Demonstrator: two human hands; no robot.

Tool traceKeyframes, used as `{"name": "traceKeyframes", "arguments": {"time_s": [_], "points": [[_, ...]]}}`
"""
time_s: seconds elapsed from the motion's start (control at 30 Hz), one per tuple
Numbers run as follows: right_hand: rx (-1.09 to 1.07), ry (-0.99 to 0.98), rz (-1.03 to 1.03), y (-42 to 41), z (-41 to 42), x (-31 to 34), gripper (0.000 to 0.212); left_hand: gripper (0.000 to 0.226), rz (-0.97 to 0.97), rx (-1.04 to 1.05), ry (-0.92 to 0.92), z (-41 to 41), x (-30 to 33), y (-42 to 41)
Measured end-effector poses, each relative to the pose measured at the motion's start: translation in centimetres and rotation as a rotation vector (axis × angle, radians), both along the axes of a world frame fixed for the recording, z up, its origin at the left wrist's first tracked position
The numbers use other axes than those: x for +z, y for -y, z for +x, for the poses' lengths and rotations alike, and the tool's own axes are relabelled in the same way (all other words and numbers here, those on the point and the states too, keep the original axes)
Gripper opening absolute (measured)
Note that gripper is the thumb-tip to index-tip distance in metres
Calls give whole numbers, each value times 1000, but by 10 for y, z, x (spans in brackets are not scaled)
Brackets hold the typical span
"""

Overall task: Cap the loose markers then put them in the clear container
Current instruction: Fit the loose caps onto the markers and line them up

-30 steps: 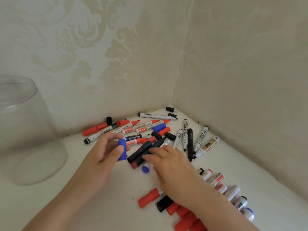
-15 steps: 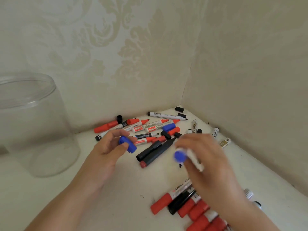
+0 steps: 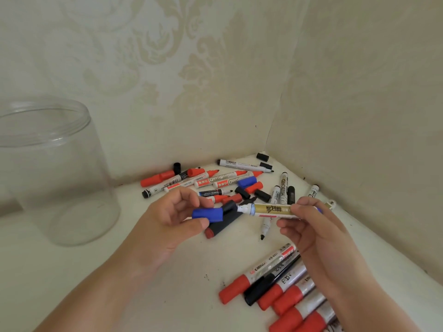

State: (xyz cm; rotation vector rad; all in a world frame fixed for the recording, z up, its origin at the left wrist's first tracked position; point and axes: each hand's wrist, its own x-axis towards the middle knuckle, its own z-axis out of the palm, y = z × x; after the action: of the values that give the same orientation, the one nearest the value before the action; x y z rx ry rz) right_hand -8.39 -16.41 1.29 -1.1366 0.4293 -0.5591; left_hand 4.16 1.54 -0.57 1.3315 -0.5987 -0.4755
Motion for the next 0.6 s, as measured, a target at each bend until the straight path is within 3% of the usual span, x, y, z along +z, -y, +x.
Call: {"name": "traceKeyframes", "arguments": {"time_s": [0.33, 0.6], "points": [[-14, -107, -190, -10, 0, -3, 14, 26, -19, -54, 52, -1, 0, 0], [79, -172, -389, -13, -2, -2, 9, 21, 122, -133, 211, -3, -5, 2]]}}
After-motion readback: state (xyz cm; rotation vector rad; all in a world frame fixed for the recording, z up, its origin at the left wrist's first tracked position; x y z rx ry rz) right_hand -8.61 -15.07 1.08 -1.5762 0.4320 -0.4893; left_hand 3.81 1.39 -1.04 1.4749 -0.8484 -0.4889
